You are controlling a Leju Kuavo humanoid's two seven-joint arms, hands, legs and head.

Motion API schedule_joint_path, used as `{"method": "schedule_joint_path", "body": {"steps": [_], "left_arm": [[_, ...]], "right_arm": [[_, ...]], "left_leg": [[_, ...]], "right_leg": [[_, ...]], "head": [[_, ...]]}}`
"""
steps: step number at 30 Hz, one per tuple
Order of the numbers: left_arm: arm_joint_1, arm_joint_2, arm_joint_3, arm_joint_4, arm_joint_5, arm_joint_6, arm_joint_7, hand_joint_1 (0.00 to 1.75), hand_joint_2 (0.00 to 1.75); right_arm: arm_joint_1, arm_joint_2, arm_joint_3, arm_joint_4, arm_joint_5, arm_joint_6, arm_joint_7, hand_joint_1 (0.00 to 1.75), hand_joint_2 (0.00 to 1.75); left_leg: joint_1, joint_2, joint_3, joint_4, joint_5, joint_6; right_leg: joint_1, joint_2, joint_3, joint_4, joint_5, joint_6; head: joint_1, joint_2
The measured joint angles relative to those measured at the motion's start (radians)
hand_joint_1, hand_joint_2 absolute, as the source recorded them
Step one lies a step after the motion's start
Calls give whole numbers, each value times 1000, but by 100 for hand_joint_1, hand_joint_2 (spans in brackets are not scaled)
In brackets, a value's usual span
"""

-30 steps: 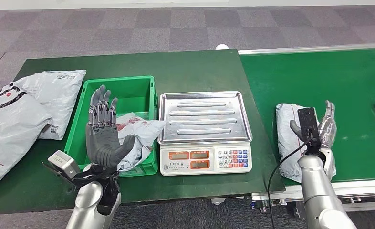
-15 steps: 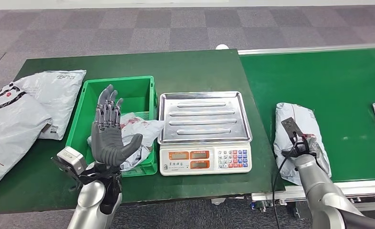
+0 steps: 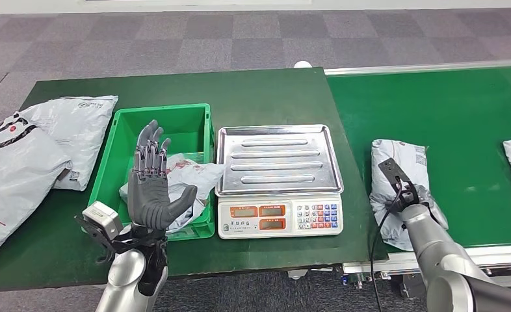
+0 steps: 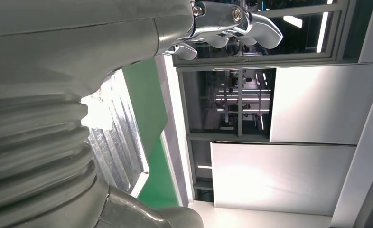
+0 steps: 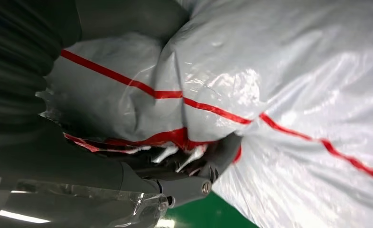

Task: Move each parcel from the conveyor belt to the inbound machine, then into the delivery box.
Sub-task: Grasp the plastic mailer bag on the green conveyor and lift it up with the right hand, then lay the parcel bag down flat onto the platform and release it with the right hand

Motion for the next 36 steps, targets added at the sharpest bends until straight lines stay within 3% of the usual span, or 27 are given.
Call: {"method": "schedule_joint_path", "body": {"steps": [6,16,24,30,32,36], "left_arm": [[18,-1,0,-21,0,4,14,0,175],[51,-2,0,-48,0,3,19,0,175],[51,-4,0,-46,12,3,7,0,175],[41,-4,0,-36,33,9,-6,0,175],[35,-4,0,-32,39,10,-8,0,175],[31,-4,0,-28,42,10,-9,0,175]], "right_arm": [[2,0,0,-1,-6,-57,-85,175,175],[58,26,-17,-98,-98,-177,-321,175,175],[194,85,-28,-440,-309,-453,-670,175,175],[299,123,-28,-704,-443,-564,-855,175,175],[325,139,-28,-784,-465,-587,-900,175,175],[359,157,-28,-889,-475,-594,-912,175,175]], "left_leg": [[0,0,0,0,0,0],[0,0,0,0,0,0],[0,-3,-1,-1,0,0],[0,-3,-1,-1,-1,0],[0,-3,-1,-1,-1,0],[0,-2,-1,-1,-1,0]], "right_leg": [[0,0,0,0,0,0],[0,0,-1,0,0,0],[0,-3,-1,0,-2,0],[0,-2,-1,0,-2,0],[0,-2,-1,0,-2,0],[0,-2,-1,0,-2,0]], "head": [[0,0],[0,0],[0,0],[0,0],[0,0],[0,0]]}}
